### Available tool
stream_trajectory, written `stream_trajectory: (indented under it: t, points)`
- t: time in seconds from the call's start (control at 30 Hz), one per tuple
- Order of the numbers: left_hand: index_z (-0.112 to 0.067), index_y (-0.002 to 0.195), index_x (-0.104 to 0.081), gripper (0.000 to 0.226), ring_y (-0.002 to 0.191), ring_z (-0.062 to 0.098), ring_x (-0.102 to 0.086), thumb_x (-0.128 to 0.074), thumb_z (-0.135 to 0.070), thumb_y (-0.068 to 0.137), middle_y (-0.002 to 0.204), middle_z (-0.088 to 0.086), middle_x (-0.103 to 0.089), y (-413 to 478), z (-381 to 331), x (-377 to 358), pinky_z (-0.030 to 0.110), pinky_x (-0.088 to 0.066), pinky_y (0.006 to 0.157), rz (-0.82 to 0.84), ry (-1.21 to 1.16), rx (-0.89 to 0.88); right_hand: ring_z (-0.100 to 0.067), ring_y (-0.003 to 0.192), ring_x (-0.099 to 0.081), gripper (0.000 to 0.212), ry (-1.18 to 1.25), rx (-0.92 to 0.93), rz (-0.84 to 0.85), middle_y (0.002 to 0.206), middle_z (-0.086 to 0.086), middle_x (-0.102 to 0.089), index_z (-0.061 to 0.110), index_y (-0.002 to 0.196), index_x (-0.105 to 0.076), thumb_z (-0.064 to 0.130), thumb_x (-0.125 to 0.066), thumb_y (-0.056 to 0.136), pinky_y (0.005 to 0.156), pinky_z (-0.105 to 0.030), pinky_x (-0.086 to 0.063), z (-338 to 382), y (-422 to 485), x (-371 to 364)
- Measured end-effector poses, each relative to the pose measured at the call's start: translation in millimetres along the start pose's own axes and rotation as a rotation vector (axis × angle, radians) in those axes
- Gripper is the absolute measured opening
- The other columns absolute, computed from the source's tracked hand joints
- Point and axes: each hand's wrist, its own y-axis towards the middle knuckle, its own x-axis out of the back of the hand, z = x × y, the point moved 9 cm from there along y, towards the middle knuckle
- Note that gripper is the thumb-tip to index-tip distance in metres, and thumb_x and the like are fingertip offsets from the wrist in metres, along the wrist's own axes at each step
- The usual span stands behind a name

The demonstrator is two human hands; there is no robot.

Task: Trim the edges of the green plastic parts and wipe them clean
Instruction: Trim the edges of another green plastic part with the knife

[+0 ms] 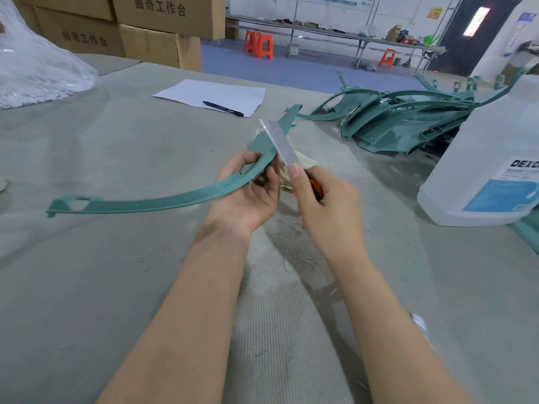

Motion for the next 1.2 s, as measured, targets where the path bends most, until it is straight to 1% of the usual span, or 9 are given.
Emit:
stream_trajectory:
  t: [0.2, 0.5, 0.7, 0.8, 0.87, 0.93, 1.0, 1.1, 1.2]
  points:
    - [0.001, 0.071, -0.061, 0.021, 0.048, 0.015, -0.064, -0.052, -0.006, 0.089, 0.065, 0.009, -0.064, -3, 6, -5, 0.016, -0.049, 0.041, 0.027, -0.002, 0.028, -0.011, 0.046, -0.048, 0.042, -0.007, -0.022, -0.022, 0.047, 0.011, -0.047, 0.039, 0.057, -0.04, 0.049, -0.05, 0.097, 0.048, -0.026, -0.034, -6, 0, 1]
    - [0.0, 0.074, -0.059, 0.018, 0.045, 0.013, -0.059, -0.052, -0.007, 0.09, 0.071, 0.009, -0.062, 0, 6, 0, 0.016, -0.048, 0.04, -0.016, -0.008, 0.015, -0.019, 0.05, -0.051, 0.039, 0.003, -0.017, 0.017, 0.051, 0.007, -0.047, 0.026, 0.065, -0.051, 0.047, -0.051, 0.097, 0.05, -0.038, -0.043, -6, 0, -4]
    - [0.0, 0.072, -0.059, 0.02, 0.045, 0.013, -0.06, -0.053, -0.007, 0.089, 0.066, 0.01, -0.065, 2, 9, 0, 0.016, -0.05, 0.042, -0.006, -0.031, 0.038, -0.02, 0.051, -0.05, 0.039, 0.024, -0.03, 0.025, 0.052, 0.006, -0.047, 0.028, 0.062, -0.047, 0.046, -0.051, 0.097, 0.051, -0.04, -0.044, -5, 0, -3]
    - [-0.002, 0.07, -0.059, 0.015, 0.049, 0.012, -0.06, -0.053, -0.004, 0.083, 0.066, 0.006, -0.062, 3, 8, 0, 0.017, -0.053, 0.058, -0.017, -0.035, 0.027, -0.023, 0.053, -0.053, 0.041, 0.009, -0.012, 0.062, 0.053, 0.004, -0.049, 0.016, 0.068, -0.055, 0.046, -0.051, 0.096, 0.052, -0.041, -0.045, -2, -1, -8]
    - [0.0, 0.07, -0.062, 0.006, 0.054, 0.016, -0.064, -0.056, -0.002, 0.069, 0.068, 0.008, -0.065, 2, 8, -1, 0.02, -0.053, 0.071, -0.011, -0.083, 0.024, -0.023, 0.054, -0.051, 0.044, -0.016, 0.019, 0.111, 0.055, 0.0, -0.051, 0.01, 0.072, -0.057, 0.048, -0.051, 0.095, 0.053, -0.039, -0.042, 2, -3, -16]
    - [0.005, 0.066, -0.066, 0.013, 0.053, 0.022, -0.067, -0.058, -0.005, 0.064, 0.068, 0.014, -0.067, 0, 8, -1, 0.026, -0.056, 0.07, 0.014, -0.144, 0.029, -0.015, 0.05, -0.044, 0.042, -0.015, 0.04, 0.146, 0.053, 0.003, -0.049, 0.015, 0.069, -0.055, 0.048, -0.052, 0.094, 0.05, -0.032, -0.036, 5, -6, -22]
    - [0.008, 0.064, -0.067, 0.02, 0.052, 0.025, -0.068, -0.057, -0.007, 0.074, 0.068, 0.017, -0.067, 0, 7, 0, 0.025, -0.058, 0.059, 0.028, -0.194, 0.035, -0.008, 0.048, -0.042, 0.033, -0.007, 0.044, 0.176, 0.05, 0.011, -0.047, 0.028, 0.068, -0.055, 0.047, -0.053, 0.095, 0.049, -0.021, -0.029, 6, -8, -26]
    - [0.007, 0.062, -0.065, 0.021, 0.056, 0.026, -0.068, -0.054, -0.006, 0.075, 0.069, 0.019, -0.067, 1, 5, 4, 0.021, -0.054, 0.071, 0.022, -0.197, 0.028, 0.002, 0.051, -0.047, 0.02, -0.013, 0.05, 0.235, 0.05, 0.03, -0.048, 0.038, 0.077, -0.063, 0.042, -0.056, 0.096, 0.049, -0.014, -0.031, 8, -10, -32]
    - [0.005, 0.054, -0.063, 0.02, 0.061, 0.022, -0.067, -0.053, -0.003, 0.069, 0.069, 0.016, -0.066, -1, 2, 4, 0.021, -0.053, 0.072, 0.035, -0.14, -0.011, 0.003, 0.053, -0.049, 0.032, -0.029, 0.061, 0.268, 0.051, 0.03, -0.05, 0.048, 0.068, -0.042, 0.042, -0.055, 0.096, 0.051, -0.013, -0.034, 9, -11, -36]
